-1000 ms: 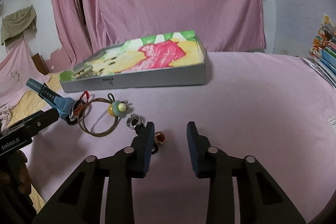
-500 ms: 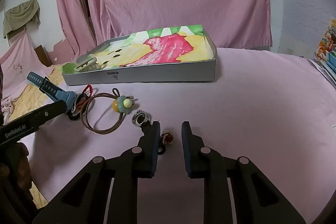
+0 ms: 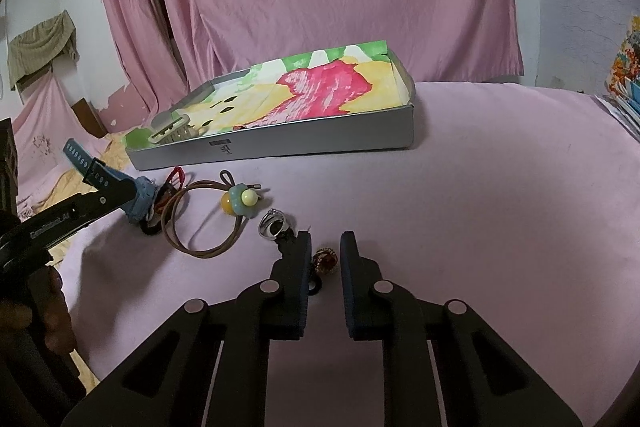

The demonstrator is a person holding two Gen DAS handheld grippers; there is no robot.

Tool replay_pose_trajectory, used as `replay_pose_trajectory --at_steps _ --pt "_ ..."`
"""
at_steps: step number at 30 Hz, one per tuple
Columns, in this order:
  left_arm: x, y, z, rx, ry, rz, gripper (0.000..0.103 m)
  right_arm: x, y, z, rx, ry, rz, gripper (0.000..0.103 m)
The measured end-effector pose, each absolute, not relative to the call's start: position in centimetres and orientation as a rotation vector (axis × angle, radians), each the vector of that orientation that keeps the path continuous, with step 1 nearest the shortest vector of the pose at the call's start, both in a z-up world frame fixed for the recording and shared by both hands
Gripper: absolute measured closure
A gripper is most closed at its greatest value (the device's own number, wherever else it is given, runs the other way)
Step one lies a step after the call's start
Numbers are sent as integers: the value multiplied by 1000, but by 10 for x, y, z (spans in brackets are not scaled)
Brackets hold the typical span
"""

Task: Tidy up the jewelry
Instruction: 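Grasp the blue smartwatch with the left tool while the right tool grasps the second red earring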

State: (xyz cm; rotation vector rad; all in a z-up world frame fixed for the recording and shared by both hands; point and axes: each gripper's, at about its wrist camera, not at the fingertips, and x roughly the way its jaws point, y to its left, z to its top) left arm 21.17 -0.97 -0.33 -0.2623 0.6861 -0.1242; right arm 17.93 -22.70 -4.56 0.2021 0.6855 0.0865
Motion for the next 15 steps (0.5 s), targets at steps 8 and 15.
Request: replay_pose_trajectory --at_steps 8,15 --pt "210 -22 -1 -219 674 -157 91 176 -226 -46 221 684 100 92" --pt "205 -27 0 -199 666 -181 98 173 -228 -47 241 689 118 92"
